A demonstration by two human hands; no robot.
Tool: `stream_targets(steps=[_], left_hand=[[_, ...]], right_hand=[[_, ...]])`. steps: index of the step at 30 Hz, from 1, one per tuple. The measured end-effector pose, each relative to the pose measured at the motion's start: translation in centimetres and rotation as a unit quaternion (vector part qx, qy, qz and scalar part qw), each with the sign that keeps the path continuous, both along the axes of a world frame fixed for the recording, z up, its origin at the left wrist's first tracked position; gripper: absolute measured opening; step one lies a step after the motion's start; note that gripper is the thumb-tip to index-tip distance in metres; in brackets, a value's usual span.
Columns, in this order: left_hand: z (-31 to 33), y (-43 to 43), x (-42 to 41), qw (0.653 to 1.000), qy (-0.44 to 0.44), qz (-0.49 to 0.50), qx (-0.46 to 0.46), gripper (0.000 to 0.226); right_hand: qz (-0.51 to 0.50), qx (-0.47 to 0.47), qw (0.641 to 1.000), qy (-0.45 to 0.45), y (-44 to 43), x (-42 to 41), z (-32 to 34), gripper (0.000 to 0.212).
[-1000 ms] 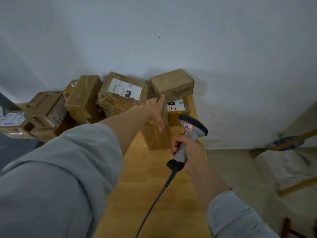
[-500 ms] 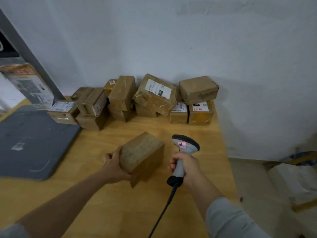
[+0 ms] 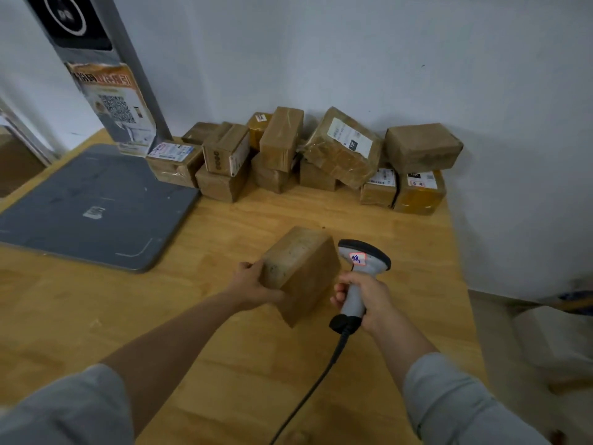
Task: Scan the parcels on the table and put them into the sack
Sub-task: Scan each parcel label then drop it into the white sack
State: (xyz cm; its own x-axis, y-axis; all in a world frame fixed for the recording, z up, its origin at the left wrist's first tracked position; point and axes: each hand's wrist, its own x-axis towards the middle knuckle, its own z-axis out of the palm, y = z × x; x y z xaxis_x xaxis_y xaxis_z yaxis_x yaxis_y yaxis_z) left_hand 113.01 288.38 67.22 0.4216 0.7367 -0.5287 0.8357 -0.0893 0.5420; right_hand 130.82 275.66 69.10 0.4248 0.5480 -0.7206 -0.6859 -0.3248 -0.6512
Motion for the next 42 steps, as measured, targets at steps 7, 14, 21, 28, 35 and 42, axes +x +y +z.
stream_targets(steps=[7, 14, 21, 28, 35, 42], left_hand=[[1.1, 0.9, -4.2, 0.974, -0.132, 0.18, -0.043, 0.062], [1.4, -1.7, 1.4, 0.968, 0.212, -0.018, 0.129, 0.133], [2.2, 2.7, -1.9, 0.983, -0.042, 0.167, -0.063, 0.093], [4.6, 3.8, -7.8, 0.916, -0.257, 0.279, -0.131, 0.07], [5.5, 4.5, -11.4, 0.92, -0.258, 0.277, -0.106, 0.064], [7.3, 5.5, -14.2, 0.952, -0.16, 0.232, -0.119, 0.039]], right_hand=[[0.018, -0.008, 1.0, -0.001, 0.7, -2.5, 0.0, 0.01], [0.038, -0.012, 0.999, -0.007, 1.5, -3.5, 0.1, 0.01], [0.084, 0.016, 0.996, 0.013, 1.1, -3.7, 0.9, 0.015], [0.164, 0.054, 0.984, -0.048, 2.9, -6.5, 3.2, 0.012], [0.259, 0.082, 0.956, -0.112, 3.7, -9.7, 5.5, 0.008], [0.268, 0.068, 0.951, -0.141, 3.4, -10.4, 5.4, 0.01]])
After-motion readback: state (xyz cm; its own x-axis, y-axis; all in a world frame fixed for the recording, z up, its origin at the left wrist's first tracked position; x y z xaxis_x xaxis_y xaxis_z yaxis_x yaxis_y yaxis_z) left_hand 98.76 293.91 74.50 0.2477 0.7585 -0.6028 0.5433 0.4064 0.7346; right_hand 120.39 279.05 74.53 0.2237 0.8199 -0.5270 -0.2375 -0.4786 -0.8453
